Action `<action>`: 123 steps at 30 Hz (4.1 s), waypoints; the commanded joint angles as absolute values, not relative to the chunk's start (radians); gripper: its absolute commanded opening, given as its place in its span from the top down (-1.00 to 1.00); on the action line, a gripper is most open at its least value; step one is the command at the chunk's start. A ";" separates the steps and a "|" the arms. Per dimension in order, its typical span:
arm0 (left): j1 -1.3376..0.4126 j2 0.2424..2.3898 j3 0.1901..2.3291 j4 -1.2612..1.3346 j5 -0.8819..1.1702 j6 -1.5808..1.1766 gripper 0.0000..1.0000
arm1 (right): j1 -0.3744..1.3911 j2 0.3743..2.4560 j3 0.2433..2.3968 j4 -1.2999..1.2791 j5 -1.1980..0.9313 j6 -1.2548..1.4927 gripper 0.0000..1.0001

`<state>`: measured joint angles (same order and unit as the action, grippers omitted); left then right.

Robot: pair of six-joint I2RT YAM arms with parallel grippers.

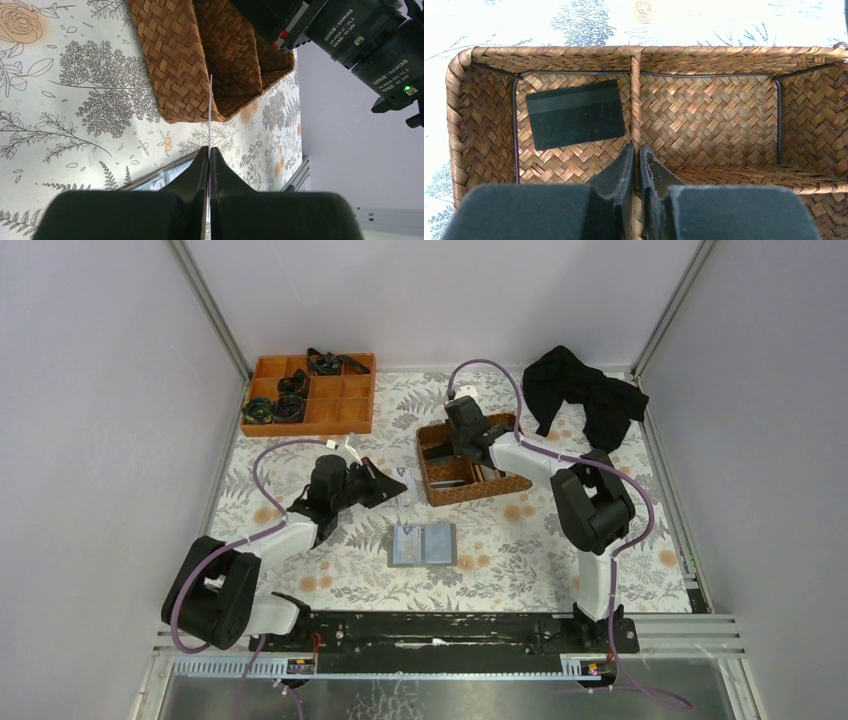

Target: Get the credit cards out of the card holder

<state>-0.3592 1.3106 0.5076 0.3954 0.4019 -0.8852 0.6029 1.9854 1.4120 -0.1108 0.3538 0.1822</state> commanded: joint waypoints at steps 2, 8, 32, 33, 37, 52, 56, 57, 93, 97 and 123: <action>-0.340 1.352 0.494 0.511 0.459 -0.918 1.00 | 0.600 1.984 1.443 -0.087 0.254 0.161 0.79; -0.328 1.342 0.497 0.502 0.454 -0.914 1.00 | 0.612 1.963 1.445 -0.072 0.191 0.186 0.81; -0.322 1.621 0.445 1.521 0.643 -1.313 1.00 | 0.552 1.461 1.085 0.241 -0.571 0.262 -0.01; -0.322 1.644 0.445 1.592 0.650 -1.346 1.00 | 0.545 1.453 1.037 0.308 -0.604 0.296 0.04; -0.324 1.618 0.432 1.601 0.645 -1.315 1.00 | 0.499 1.451 0.884 0.627 -0.775 0.493 0.11; -0.334 1.598 0.419 1.600 0.671 -1.298 1.00 | 0.490 1.504 0.867 0.776 -0.875 0.603 0.16; -0.343 1.592 0.421 1.600 0.672 -1.298 1.00 | 0.490 1.515 0.881 0.764 -0.875 0.595 0.28; -0.344 1.593 0.423 1.599 0.673 -1.298 1.00 | 0.490 1.518 0.879 0.768 -0.875 0.598 0.30; -0.352 1.458 0.490 0.653 0.422 -0.827 0.17 | 0.418 1.650 1.447 -0.574 0.054 -0.105 1.00; -0.353 1.450 0.489 0.647 0.420 -0.825 0.17 | 0.414 1.687 1.441 -0.577 0.099 -0.114 1.00; -0.354 1.517 0.504 0.653 0.459 -0.834 0.17 | 0.371 1.769 1.489 -0.665 0.178 -0.109 1.00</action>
<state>-0.3473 1.5085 0.4797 0.5983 0.4305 -0.8349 0.3878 1.7557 1.4261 -0.6090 0.1535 -0.1040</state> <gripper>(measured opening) 0.416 0.011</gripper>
